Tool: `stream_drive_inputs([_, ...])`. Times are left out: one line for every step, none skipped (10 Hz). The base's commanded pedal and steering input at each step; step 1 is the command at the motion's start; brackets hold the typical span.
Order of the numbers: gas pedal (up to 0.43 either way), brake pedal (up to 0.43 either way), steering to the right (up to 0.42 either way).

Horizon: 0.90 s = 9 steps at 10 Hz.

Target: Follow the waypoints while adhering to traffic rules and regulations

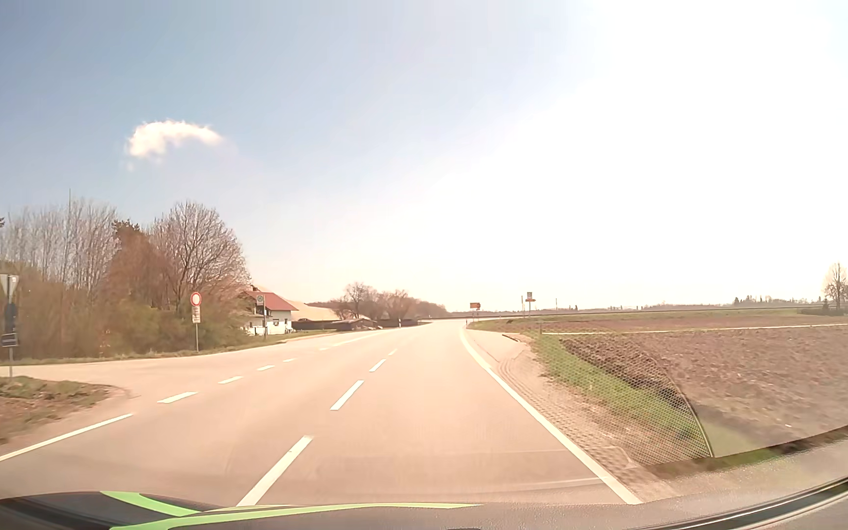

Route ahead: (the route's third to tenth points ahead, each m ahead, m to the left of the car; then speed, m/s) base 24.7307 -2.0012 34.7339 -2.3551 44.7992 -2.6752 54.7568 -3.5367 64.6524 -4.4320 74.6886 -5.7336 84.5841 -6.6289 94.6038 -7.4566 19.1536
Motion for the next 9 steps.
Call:
stream_drive_inputs([0.0,0.0,0.005])
stream_drive_inputs([0.0,0.0,0.005])
stream_drive_inputs([0.0,0.0,0.005])
stream_drive_inputs([0.0,0.0,0.005])
stream_drive_inputs([0.0,0.0,0.005])
stream_drive_inputs([0.0,0.0,0.005])
stream_drive_inputs([0.0,0.0,0.005])
stream_drive_inputs([0.0,0.0,0.005])
stream_drive_inputs([0.0,0.0,0.005])
